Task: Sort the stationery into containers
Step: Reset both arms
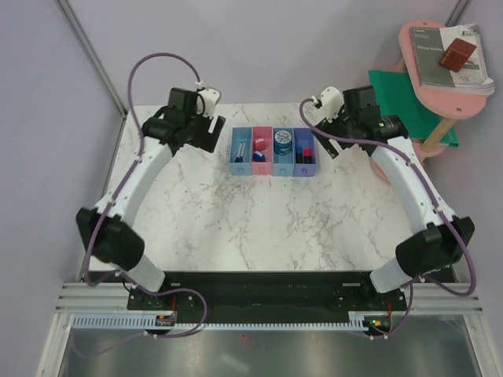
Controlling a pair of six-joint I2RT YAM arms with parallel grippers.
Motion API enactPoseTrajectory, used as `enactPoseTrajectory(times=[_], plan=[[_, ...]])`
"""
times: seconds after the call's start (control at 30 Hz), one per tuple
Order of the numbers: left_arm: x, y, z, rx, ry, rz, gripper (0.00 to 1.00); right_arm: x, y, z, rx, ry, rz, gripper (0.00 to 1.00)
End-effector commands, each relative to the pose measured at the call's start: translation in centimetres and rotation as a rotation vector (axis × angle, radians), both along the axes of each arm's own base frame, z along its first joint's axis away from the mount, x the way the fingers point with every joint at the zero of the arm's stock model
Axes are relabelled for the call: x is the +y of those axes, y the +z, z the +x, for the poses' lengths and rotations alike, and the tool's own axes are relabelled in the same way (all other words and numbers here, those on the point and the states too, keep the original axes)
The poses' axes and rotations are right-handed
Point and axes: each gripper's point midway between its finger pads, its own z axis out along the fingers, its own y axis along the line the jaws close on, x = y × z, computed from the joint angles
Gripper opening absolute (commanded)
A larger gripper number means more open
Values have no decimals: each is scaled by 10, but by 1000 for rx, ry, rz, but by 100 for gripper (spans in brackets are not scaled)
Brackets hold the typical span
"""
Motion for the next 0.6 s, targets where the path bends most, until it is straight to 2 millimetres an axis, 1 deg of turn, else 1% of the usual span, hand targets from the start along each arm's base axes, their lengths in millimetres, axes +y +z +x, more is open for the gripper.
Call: enactPoseTrajectory(times=[0.0, 0.03, 0.07, 0.1, 0.13, 0.17, 0.2, 0.23, 0.3, 0.33, 0.4, 0.57], plan=[[18, 59, -44, -127, -58, -109, 89, -5, 29, -51, 6, 11, 60, 98], [20, 64, -52, -141, -65, -128, 89, -7, 38, -64, -17, 19, 73, 98], [23, 69, -56, -162, -65, -148, 89, -9, 40, -71, -21, 19, 72, 98], [24, 74, -65, -181, -72, -169, 90, -10, 43, -77, -30, 24, 78, 98], [28, 74, -80, -199, -67, -184, 91, -7, 46, -88, -37, 49, 102, 98], [30, 77, -87, -218, -64, -195, 92, -8, 47, -94, -40, 53, 106, 98], [31, 81, -91, -246, -65, -203, 96, -9, 48, -98, -47, 55, 111, 98], [35, 79, -102, -262, -59, -205, 99, -9, 49, -106, -54, 62, 118, 98], [38, 80, -109, -286, -56, -207, 100, -10, 49, -113, -60, 69, 122, 98], [40, 77, -112, -283, -52, -206, 100, -11, 49, -116, -64, 70, 123, 98], [42, 78, -119, -293, -48, -207, 100, -12, 49, -118, -67, 66, 123, 98], [47, 80, -126, -309, -32, -203, 100, -11, 51, -117, -71, 59, 134, 98]])
